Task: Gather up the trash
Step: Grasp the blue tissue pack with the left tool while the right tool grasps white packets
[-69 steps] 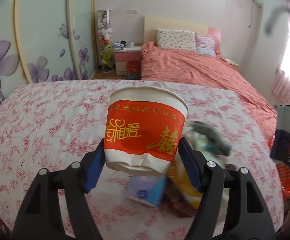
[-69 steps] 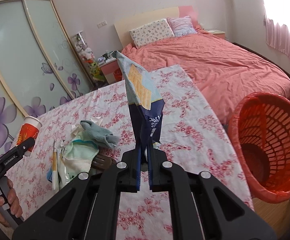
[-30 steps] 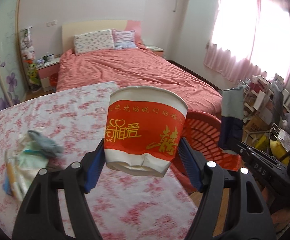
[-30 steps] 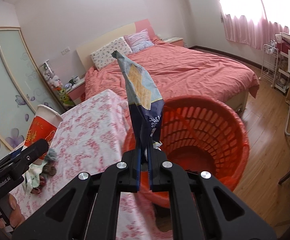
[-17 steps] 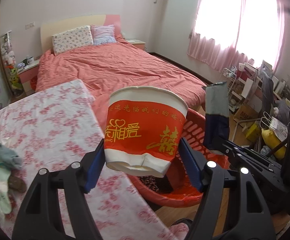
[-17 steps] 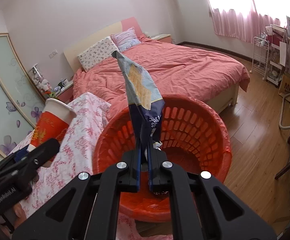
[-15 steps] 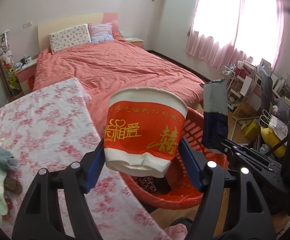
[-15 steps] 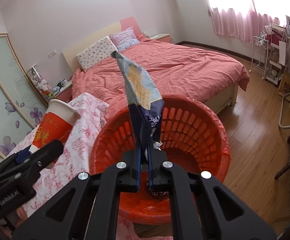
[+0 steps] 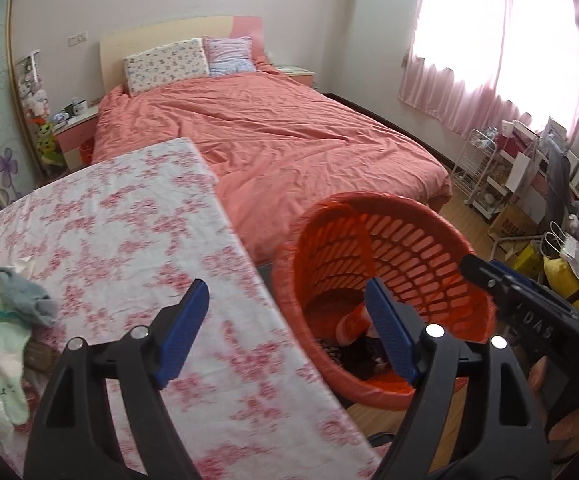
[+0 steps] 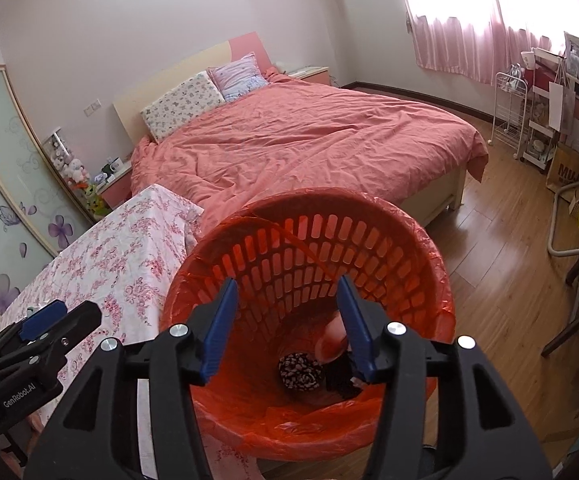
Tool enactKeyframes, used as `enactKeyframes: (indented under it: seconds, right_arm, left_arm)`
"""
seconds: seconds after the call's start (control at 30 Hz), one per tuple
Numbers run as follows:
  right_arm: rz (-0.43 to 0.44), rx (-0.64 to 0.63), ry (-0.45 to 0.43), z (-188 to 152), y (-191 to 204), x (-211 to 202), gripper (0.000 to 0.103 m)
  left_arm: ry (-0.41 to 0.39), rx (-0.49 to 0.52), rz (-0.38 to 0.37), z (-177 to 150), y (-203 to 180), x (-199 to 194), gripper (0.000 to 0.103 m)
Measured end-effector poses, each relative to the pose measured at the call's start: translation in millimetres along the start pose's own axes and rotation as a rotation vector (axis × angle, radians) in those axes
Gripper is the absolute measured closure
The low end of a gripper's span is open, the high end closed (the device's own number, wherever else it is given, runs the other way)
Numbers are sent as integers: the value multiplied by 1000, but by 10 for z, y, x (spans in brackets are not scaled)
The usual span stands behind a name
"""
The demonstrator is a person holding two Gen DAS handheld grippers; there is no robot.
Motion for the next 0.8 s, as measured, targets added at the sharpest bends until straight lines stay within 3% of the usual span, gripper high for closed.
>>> enactKeyframes:
  seconds: [0.5, 0.8]
  right_arm:
    - [77, -126, 45, -242, 898, -65, 48]
    - [187, -238, 117, -643, 1706, -36, 48]
  left_arm:
    - [-42, -96, 153, -186, 1131, -614, 25]
    - [-62, -201, 321, -497, 2283, -1071, 25]
Point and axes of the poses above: each gripper's, at about its wrist camera, not at the fingertips, and x roughly the way its jaws point, y to its left, z to its top, the point moved 8 cm from there along x, roughly the way its jaws point, and after that the axes turned 7 degrees about z, right-handed, at the moved point
